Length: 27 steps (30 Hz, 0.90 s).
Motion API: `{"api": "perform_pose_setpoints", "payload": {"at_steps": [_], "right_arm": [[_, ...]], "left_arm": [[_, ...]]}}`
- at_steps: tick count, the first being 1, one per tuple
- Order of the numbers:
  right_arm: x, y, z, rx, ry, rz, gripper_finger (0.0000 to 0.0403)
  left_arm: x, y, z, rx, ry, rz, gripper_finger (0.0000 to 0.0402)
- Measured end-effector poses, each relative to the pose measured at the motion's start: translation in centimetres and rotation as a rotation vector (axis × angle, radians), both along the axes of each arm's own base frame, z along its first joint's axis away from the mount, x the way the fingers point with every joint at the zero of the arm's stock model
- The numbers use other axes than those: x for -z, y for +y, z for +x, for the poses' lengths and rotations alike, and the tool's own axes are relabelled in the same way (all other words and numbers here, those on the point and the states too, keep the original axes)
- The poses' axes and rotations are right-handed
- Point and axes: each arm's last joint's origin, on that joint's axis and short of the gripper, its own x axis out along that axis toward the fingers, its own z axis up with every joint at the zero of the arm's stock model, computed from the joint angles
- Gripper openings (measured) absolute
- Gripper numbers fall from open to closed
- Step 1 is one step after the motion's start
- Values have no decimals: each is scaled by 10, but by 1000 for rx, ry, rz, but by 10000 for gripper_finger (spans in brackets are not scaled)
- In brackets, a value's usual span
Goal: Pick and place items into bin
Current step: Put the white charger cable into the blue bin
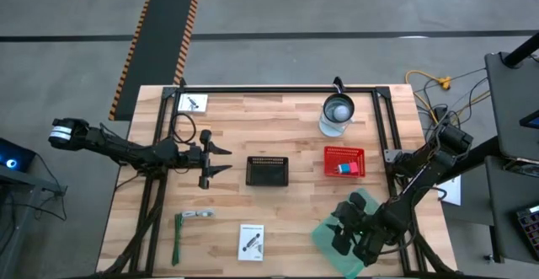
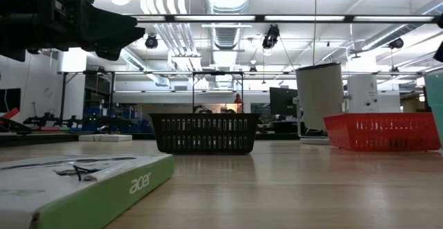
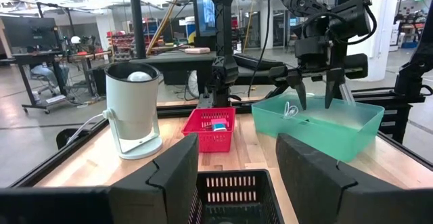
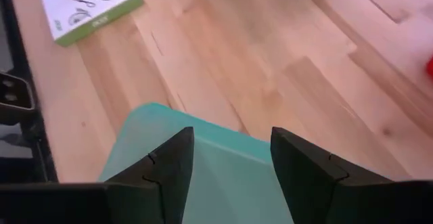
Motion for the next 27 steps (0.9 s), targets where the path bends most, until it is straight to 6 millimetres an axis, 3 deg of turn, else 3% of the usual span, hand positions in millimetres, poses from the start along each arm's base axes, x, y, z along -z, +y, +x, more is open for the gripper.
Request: {"api": "perform_pose_setpoints", "payload": {"at_steps": [12,27], "right_arm": [[0,-6,20,-72,-146,-128,183],[23,-27,41,-165,-251,-155,183]], "left_arm": [[0,0,0,0,0,0,183],[0,0,0,0,0,1,183]]}}
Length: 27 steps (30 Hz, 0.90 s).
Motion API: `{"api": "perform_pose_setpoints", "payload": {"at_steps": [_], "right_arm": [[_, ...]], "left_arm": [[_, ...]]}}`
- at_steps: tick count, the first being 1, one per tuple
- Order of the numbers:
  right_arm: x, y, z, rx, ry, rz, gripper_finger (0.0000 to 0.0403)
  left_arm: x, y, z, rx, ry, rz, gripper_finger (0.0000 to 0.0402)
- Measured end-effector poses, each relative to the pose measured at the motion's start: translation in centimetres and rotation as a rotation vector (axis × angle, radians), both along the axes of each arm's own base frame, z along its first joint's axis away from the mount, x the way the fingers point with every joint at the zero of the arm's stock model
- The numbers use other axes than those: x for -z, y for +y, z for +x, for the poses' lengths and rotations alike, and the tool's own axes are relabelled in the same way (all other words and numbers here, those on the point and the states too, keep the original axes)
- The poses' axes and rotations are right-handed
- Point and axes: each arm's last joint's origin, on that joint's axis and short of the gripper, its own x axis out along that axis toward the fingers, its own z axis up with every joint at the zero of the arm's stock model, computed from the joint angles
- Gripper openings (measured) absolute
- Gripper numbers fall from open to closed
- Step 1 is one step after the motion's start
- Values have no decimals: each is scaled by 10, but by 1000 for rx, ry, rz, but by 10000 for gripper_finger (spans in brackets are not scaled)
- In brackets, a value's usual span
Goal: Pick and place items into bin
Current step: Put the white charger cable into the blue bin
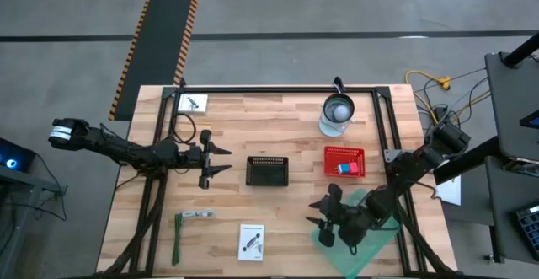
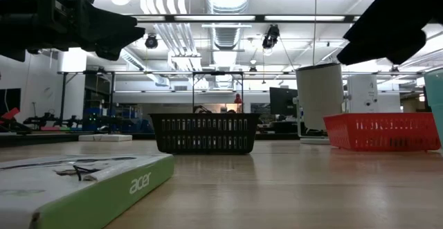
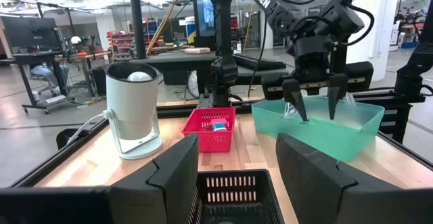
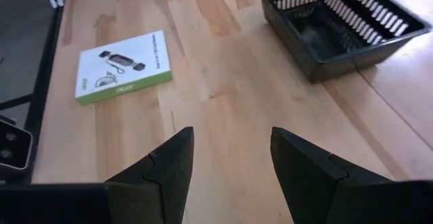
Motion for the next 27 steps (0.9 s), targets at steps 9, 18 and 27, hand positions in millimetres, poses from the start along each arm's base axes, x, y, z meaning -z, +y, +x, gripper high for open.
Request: {"api": "perform_pose_setpoints", "payload": {"at_steps": [9,18,27], "right_arm": [[-3,-11,15,-54,-38,-50,183],[-4,-22,26,-133,-55,-121,183],[-11,-28,38,-329,-94,-240,183]], "left_arm": [[0,0,0,0,0,0,183],[0,0,0,0,0,-1,183],[0,0,0,0,0,-1,183]]}}
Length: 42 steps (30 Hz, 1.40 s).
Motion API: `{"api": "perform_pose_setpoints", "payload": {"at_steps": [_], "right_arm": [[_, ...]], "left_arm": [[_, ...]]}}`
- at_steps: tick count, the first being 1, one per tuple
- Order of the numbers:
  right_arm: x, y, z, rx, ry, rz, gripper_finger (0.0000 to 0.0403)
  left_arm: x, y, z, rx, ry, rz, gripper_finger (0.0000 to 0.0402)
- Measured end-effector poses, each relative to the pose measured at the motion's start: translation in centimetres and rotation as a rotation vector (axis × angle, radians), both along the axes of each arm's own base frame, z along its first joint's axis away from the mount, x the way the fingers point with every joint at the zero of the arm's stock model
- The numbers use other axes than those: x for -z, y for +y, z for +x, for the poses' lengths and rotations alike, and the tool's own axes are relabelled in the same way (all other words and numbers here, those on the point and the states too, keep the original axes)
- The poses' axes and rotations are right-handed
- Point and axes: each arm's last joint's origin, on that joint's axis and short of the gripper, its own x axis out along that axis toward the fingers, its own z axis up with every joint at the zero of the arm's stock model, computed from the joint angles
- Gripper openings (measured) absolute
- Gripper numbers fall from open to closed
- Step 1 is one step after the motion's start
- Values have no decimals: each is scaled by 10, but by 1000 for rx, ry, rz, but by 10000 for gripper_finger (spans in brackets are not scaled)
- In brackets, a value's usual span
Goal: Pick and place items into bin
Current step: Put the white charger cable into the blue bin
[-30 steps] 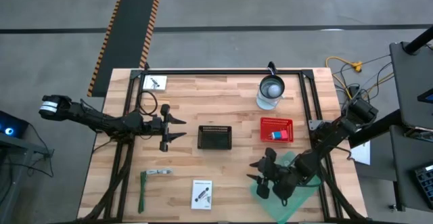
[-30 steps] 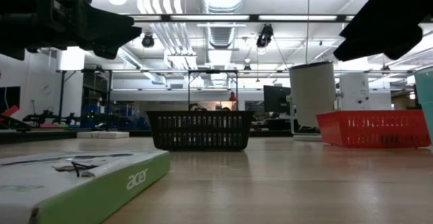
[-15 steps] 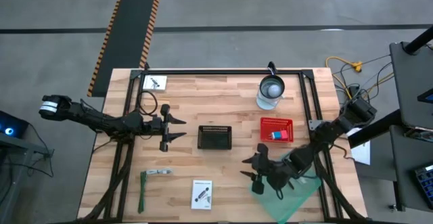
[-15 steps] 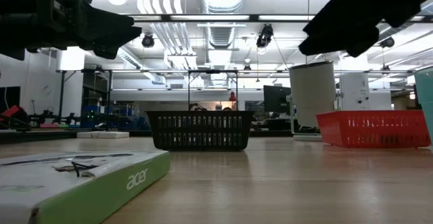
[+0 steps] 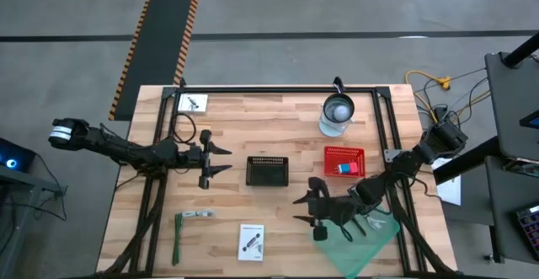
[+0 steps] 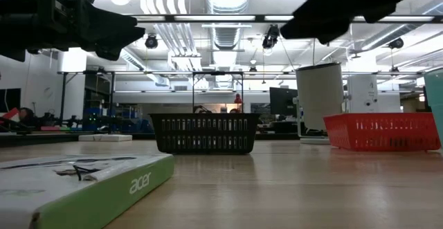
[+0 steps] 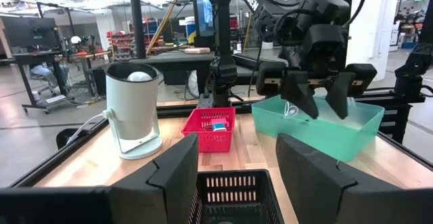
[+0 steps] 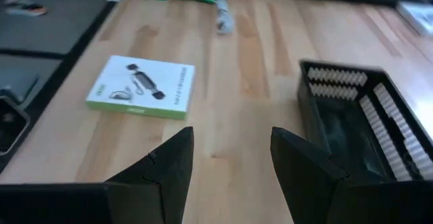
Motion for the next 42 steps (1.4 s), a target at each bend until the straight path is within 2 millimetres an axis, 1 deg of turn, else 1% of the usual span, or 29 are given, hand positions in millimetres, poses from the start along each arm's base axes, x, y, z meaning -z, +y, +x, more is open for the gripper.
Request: {"api": "perform_pose_setpoints", "payload": {"at_steps": [8,14,17,21,23,27,33,36,42], "right_arm": [[-3,-6,8,-219,-10,-101,183],[-3,-14,12,-262,-18,-225,183],[-2,-18,15,-336,-22,-288,183],[-2,-25,19,-489,-32,-305,183],[-4,-29,22,-545,-42,-313,183],[-11,-36,29,-615,-80,-352,183],[-15,-46,35,-731,-127,-387,183],[-16,-50,37,-767,-147,-408,183],[-20,-54,40,-754,-153,-411,183]], "left_arm": [[0,0,0,0,0,-2,183],[0,0,0,0,0,-2,183],[0,0,0,4,1,-33,183],[1,0,0,11,9,-102,183],[1,0,0,11,9,-103,183],[1,0,0,11,12,-103,183],[2,0,0,11,14,-104,183],[2,0,0,10,12,-103,183],[2,0,0,0,10,-104,183]]}}
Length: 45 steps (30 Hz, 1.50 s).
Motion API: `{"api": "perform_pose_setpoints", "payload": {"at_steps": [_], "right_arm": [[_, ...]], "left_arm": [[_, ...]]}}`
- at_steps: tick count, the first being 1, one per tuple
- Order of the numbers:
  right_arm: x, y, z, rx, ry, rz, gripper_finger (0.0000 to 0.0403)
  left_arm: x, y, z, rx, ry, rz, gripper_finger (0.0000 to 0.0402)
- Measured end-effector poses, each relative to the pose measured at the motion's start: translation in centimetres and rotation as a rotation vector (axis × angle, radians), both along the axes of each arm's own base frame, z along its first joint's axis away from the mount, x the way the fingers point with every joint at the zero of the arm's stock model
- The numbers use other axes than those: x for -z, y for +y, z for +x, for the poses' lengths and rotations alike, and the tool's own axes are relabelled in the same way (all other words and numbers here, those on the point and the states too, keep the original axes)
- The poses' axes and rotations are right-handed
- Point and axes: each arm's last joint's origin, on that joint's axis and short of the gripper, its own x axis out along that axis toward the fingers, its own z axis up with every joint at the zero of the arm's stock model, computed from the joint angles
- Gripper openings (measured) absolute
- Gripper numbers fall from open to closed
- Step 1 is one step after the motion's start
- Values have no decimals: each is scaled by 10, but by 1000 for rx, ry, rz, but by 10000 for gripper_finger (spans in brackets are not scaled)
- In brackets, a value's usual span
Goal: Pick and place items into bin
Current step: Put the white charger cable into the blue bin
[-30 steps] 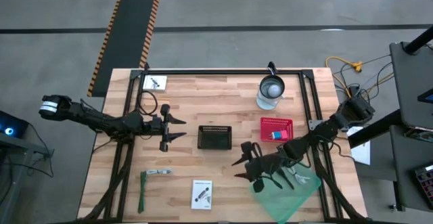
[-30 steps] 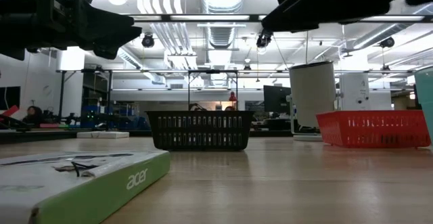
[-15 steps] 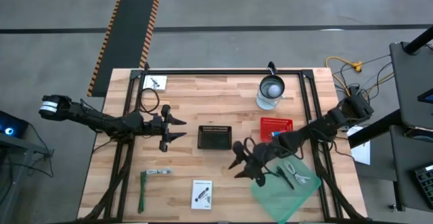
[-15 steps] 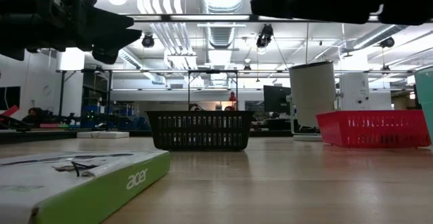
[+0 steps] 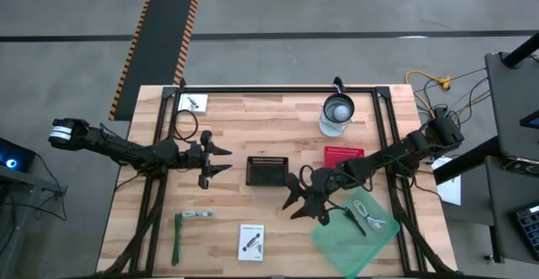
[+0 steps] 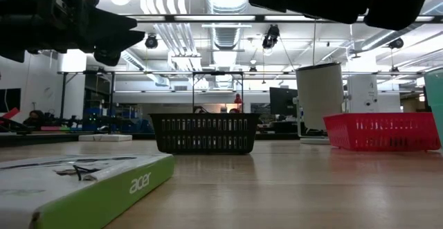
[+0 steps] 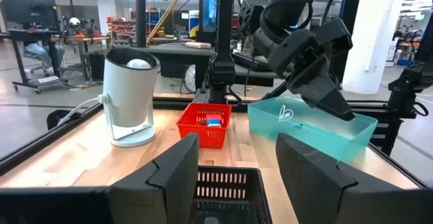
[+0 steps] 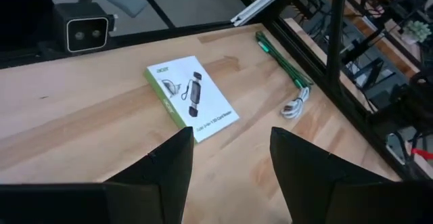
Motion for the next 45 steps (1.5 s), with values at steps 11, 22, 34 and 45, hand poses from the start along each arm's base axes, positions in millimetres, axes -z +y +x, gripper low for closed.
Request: {"api": "perform_pose_setpoints", "payload": {"at_steps": [11,22,34,45], "right_arm": [[4,5,1,-2,18,20,182],[19,21,34,-42,99,-73,182],[-17,31,52,12,329,-45,175],[-9,28,45,24,365,-35,139]], "left_arm": [[1,0,0,-1,1,0,183],[3,0,-2,1,9,-24,183],[5,0,-1,4,25,-50,183],[5,0,-1,4,23,-49,183]]}}
